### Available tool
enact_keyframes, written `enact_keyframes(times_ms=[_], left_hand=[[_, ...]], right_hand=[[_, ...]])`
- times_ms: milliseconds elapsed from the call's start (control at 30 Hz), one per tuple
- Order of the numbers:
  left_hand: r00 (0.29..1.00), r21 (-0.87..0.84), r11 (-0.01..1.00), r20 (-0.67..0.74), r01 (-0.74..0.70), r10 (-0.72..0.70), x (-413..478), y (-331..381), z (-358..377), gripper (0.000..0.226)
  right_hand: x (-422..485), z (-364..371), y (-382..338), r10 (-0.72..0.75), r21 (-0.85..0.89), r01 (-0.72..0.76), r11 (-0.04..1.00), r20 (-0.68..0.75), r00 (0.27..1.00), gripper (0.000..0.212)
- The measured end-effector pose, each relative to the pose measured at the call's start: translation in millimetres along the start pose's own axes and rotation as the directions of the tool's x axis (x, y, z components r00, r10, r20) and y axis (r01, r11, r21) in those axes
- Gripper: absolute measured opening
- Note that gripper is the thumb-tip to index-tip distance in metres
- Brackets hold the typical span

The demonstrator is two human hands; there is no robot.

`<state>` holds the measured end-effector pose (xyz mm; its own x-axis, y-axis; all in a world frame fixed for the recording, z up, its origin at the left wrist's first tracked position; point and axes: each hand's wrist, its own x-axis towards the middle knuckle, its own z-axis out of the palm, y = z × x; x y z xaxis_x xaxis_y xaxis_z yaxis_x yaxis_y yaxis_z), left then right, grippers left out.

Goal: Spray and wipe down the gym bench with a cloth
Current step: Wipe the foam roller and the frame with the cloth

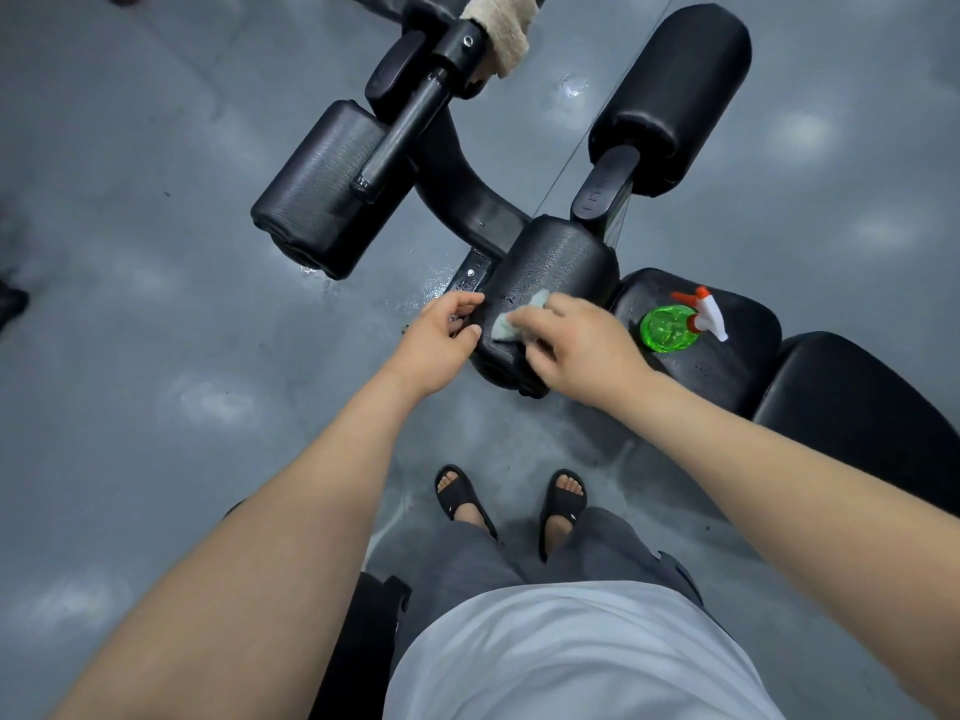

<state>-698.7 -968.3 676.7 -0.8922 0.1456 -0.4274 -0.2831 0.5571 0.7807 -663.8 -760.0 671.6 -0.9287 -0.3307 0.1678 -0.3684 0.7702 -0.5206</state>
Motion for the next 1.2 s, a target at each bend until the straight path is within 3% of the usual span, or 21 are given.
enact_keyframes(times_ms=[133,267,333,467,533,600,800,867,1067,1200], left_hand=[[0.996,0.022,0.995,0.002,0.094,-0.094,6,-5,-1,0.039],[0.992,0.023,0.992,0.005,0.123,-0.124,7,-4,-2,0.04],[0.994,0.024,0.994,-0.015,0.111,-0.111,7,-4,-2,0.037],[0.993,0.055,0.993,-0.06,0.102,-0.099,8,-5,-1,0.029],[0.993,0.056,0.994,-0.072,0.095,-0.091,8,-5,-1,0.026],[0.993,0.056,0.995,-0.081,0.088,-0.083,7,-4,-1,0.025],[0.996,0.075,0.996,-0.081,0.038,-0.032,5,-1,-2,0.022],[0.996,0.065,0.997,-0.082,0.028,-0.023,5,-2,-1,0.019],[0.995,0.049,0.998,-0.089,-0.031,0.035,4,0,1,0.017],[0.996,0.029,0.999,-0.07,-0.045,0.047,3,1,1,0.019]], right_hand=[[-9,-1,-6,-0.123,-0.045,0.128,0.991,0.102,0.987,0.034],[4,-4,2,0.055,-0.108,-0.058,0.992,-0.034,0.998,0.029],[5,-1,-1,0.077,-0.086,-0.08,0.993,-0.032,0.997,0.029],[-9,4,-13,-0.099,-0.03,0.102,0.994,0.091,0.991,0.032],[-8,2,-10,-0.12,-0.057,0.125,0.99,0.084,0.989,0.032],[-1,1,-2,-0.088,-0.104,0.093,0.99,0.047,0.995,0.031],[18,-8,20,0.19,-0.112,-0.206,0.972,-0.139,0.972,0.029],[15,-6,15,0.176,-0.081,-0.187,0.979,-0.125,0.976,0.032],[-8,5,-3,-0.09,-0.041,0.094,0.995,0.094,0.992,0.035],[5,-1,10,0.048,-0.108,-0.055,0.993,-0.06,0.997,0.034]])
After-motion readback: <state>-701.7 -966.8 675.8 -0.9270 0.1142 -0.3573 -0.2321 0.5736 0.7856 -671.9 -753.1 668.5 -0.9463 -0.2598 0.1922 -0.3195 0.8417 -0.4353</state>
